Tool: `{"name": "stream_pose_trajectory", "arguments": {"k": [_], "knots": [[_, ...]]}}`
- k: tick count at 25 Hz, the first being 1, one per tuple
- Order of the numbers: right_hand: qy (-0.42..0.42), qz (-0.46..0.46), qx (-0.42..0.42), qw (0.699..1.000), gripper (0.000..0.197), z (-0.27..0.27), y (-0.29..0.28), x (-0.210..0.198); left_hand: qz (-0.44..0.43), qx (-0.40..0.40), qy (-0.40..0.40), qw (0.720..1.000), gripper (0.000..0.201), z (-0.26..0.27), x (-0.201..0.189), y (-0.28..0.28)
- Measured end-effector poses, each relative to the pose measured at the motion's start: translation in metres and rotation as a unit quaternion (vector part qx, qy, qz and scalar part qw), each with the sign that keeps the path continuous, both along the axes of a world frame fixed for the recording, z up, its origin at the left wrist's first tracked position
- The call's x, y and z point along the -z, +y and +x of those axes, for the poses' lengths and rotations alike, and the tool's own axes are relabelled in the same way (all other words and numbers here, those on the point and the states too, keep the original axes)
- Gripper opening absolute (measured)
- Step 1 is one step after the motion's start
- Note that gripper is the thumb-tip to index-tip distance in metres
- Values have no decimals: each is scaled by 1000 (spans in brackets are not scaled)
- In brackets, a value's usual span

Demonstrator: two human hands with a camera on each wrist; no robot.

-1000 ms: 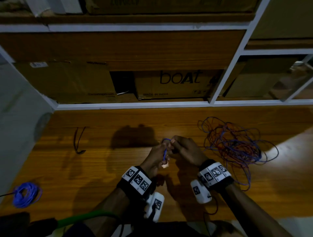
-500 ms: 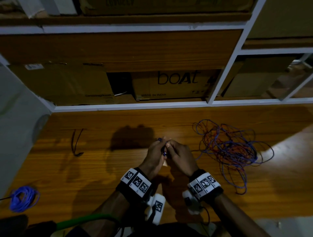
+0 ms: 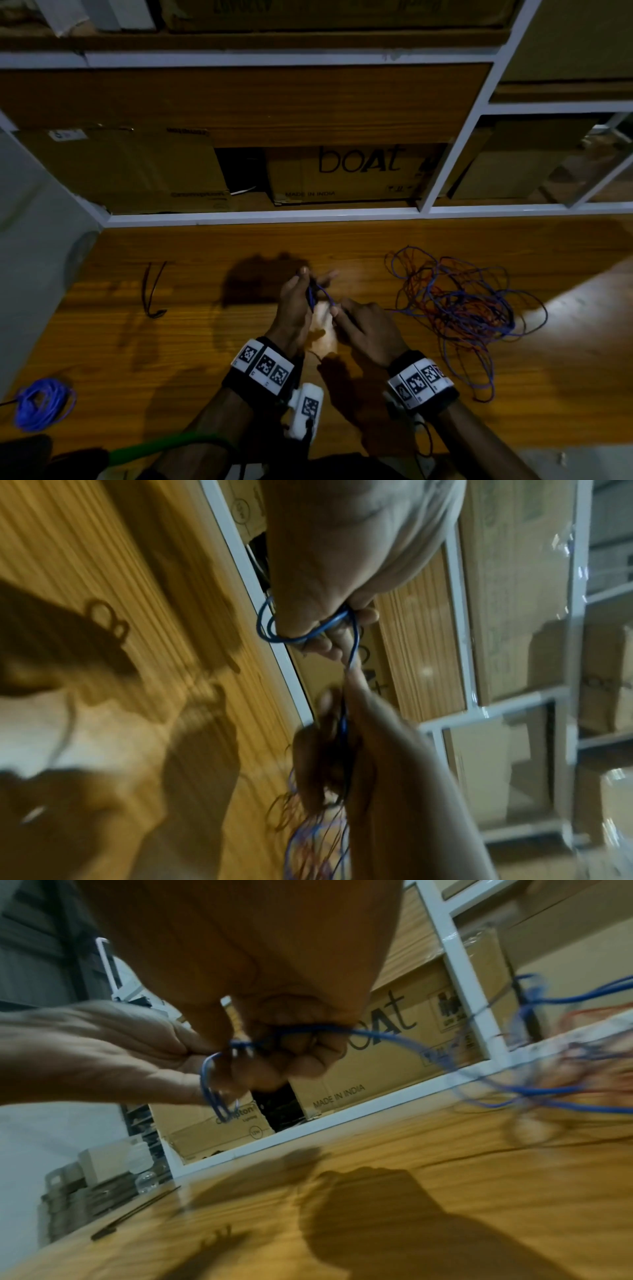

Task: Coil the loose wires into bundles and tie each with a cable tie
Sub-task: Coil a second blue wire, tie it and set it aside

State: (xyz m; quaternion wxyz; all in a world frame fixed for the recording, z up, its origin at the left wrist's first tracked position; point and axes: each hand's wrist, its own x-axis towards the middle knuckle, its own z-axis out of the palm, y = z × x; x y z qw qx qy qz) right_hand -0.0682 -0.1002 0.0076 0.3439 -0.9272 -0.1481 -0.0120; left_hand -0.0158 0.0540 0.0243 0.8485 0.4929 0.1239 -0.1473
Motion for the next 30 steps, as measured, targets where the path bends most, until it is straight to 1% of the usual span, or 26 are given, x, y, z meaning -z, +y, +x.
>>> {"name": "stream_pose_trajectory", "arguments": {"k": [3, 4, 6, 8, 10, 13, 15, 16, 18, 20, 21, 23, 25, 27, 28, 30], "knots": [[12, 49, -27, 998, 27, -10, -7, 4, -76, -58, 24, 995, 31, 14, -5, 8], [24, 60, -37, 997, 26, -13, -8, 6, -97, -63, 34, 993, 32, 16, -5, 10], [46, 74, -53, 995, 25, -16, -7, 11, -135, -38, 40, 989, 34, 19, -4, 11], [51, 71, -55, 995, 28, -17, -5, 17, -177, 5, 29, 984, 35, 17, -3, 12], [65, 65, -29, 995, 35, -17, -6, 19, -224, 71, 18, 972, 35, 15, -8, 15], [103, 50, 24, 993, 45, -15, -12, 21, -275, 213, 11, 938, 39, 12, -18, 24], [133, 42, 24, 990, 55, -7, -22, 28, -297, 294, 9, 909, 38, 9, -21, 28], [157, 55, 14, 986, 57, -1, -27, 32, -292, 329, 7, 898, 36, 8, -22, 29], [207, 107, -25, 972, 55, 8, -38, 40, -250, 405, 9, 880, 34, 3, -21, 30], [217, 116, -63, 967, 52, 10, -45, 45, -157, 465, 10, 871, 34, -5, -18, 29], [217, 108, -72, 968, 48, 10, -47, 45, -100, 481, 13, 871, 34, -10, -16, 27], [203, 68, -80, 973, 33, 11, -50, 41, -6, 491, 37, 870, 33, -21, -12, 22], [171, 1, -100, 980, 25, 17, -55, 38, 52, 487, 81, 868, 36, -28, -7, 17], [138, -55, -109, 983, 21, 22, -61, 32, 75, 483, 144, 860, 37, -31, 0, 14], [110, -59, -110, 986, 19, 25, -65, 31, 64, 484, 175, 855, 34, -30, 3, 13], [58, -34, -106, 992, 17, 26, -66, 30, 22, 484, 212, 849, 17, -29, 9, 10]]}}
